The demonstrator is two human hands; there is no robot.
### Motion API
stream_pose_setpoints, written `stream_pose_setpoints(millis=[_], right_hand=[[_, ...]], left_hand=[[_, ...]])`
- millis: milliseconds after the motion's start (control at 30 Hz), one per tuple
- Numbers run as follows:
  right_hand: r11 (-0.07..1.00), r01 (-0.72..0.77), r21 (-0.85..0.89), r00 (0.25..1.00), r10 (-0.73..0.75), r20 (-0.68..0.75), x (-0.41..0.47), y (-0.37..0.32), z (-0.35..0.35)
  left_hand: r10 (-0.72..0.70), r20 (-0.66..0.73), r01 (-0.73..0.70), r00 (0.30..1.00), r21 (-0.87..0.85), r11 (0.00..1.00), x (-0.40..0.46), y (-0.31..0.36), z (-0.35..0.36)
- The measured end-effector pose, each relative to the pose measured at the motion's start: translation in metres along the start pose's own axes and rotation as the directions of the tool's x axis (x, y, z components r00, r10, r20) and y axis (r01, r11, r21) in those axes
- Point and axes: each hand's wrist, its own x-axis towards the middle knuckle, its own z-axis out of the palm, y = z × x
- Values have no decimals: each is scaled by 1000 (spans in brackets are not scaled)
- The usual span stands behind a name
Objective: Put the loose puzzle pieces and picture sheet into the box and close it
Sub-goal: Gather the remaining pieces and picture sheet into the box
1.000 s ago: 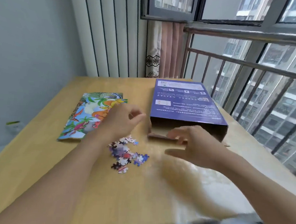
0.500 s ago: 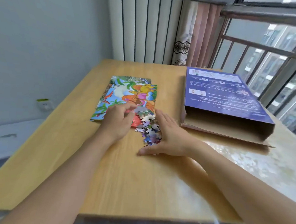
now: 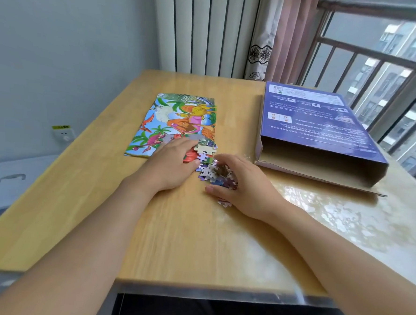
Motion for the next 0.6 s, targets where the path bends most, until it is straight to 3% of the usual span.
stream_pose_setpoints(millis=[133, 300, 467, 600], right_hand=[[997, -38, 62, 999, 37, 15, 1, -1, -4], [1000, -19, -16, 986, 21, 167, -6, -2, -8], [999, 26, -23, 986, -21, 167, -18, 5, -15], [947, 131, -292, 990, -109, 90, -2, 5, -10]], left_hand=[[9, -70, -16, 998, -100, 995, -3, 7, -4], [-79, -236, -10, 969, -355, 935, -18, 27, -7], [10, -273, -58, 962, -168, 984, -24, 35, -6], [-59, -210, 36, 976, -114, 993, -27, 34, -10]])
